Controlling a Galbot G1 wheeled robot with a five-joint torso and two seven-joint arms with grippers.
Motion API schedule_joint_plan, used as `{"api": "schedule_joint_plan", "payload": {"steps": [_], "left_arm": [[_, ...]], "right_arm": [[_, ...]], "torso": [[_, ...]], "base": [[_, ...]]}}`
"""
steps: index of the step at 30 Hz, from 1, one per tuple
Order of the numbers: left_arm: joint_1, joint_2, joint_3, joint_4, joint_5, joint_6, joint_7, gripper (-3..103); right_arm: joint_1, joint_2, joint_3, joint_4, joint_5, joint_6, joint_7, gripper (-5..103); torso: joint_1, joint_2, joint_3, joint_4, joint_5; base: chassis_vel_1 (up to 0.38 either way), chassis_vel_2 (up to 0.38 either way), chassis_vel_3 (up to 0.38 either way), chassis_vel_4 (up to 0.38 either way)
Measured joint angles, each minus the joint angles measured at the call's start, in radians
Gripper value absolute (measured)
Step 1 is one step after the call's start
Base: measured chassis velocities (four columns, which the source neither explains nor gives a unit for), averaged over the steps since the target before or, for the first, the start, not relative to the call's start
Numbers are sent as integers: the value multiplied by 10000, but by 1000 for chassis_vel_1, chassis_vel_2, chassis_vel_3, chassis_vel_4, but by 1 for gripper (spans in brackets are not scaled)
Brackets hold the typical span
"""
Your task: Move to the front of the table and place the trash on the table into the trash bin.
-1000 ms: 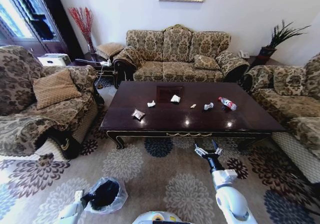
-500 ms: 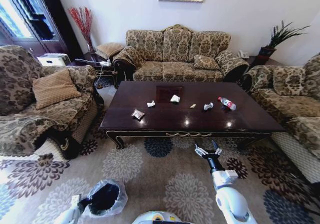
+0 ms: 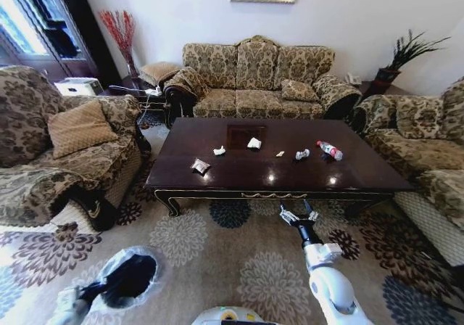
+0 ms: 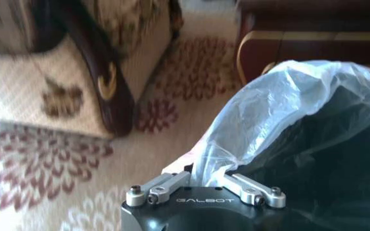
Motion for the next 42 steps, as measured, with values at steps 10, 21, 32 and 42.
{"api": "schedule_joint_plan", "payload": {"steps": [10, 21, 32, 42], "left_arm": [[1612, -168, -1310, -4511, -775, 1751, -145, 0], [2346, 807, -2229, -7045, -2665, 3371, -412, 0], [2540, 3249, -2046, -6921, -3877, 3829, -725, 0], [782, 4481, -1013, -6728, -4527, 3938, -1132, 0]], "right_arm": [[200, 370, 261, -221, 21, 32, -11, 100], [444, 685, 134, -465, -119, 61, -152, 100], [188, 531, 222, -213, -224, 44, -137, 100], [-205, 606, 240, -94, -540, 110, -123, 100]], "torso": [[1, 0, 0, 5, 6], [1, 0, 1, 1, 0], [1, 0, 2, 6, 2], [3, -1, 2, 0, 1]], "base": [[0, 0, 0, 0], [0, 0, 0, 0], [0, 0, 0, 0], [0, 0, 0, 0]]}}
